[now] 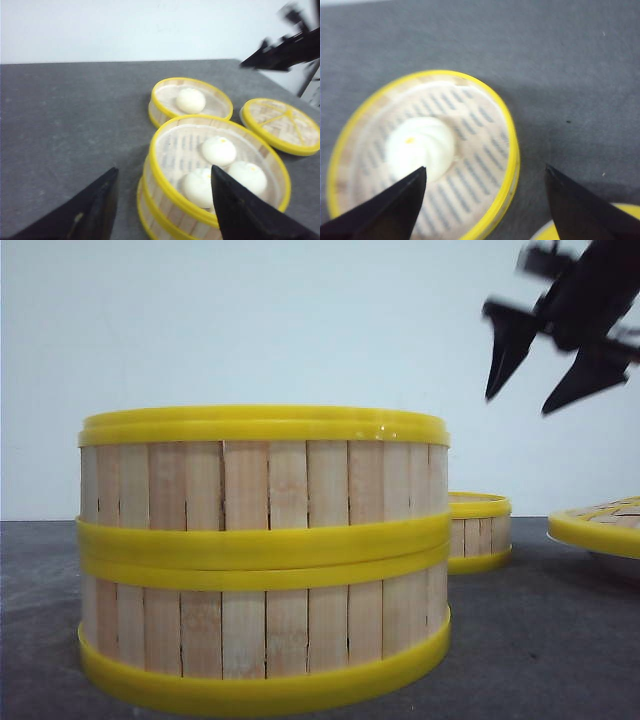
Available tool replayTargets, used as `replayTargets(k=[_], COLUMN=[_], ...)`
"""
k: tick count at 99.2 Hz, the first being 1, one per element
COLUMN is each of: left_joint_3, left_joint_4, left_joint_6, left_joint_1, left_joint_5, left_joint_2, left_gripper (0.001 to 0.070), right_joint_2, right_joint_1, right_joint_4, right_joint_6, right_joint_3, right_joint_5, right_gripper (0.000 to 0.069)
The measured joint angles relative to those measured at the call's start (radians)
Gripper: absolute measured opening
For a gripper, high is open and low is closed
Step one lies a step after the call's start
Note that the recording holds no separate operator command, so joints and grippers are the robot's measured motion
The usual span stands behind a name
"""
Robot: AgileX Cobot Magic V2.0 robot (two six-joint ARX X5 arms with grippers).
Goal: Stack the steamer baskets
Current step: 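Reach the right gripper to the rim of the remaining bun basket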
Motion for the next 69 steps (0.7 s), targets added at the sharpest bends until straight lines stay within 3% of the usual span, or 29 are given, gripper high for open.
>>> replayTargets(k=[24, 49, 69], left_joint_3=[0.0, 0.0, 0.0], left_joint_4=[-0.024, -0.025, -0.039], left_joint_6=[-0.037, -0.051, -0.058], left_joint_1=[-0.001, -0.001, -0.001], left_joint_5=[0.033, 0.034, 0.038], left_joint_2=[-0.002, -0.002, -0.002], left_gripper=[0.0347, 0.0347, 0.0347], right_joint_2=[0.185, 0.261, 0.312], right_joint_1=[0.034, 0.053, 0.054], right_joint_4=[0.001, 0.019, 0.021], right_joint_6=[0.0, 0.0, 0.003], right_joint_3=[0.095, 0.105, 0.105], right_joint_5=[0.092, 0.175, 0.186], right_gripper=[0.0385, 0.0262, 0.0229])
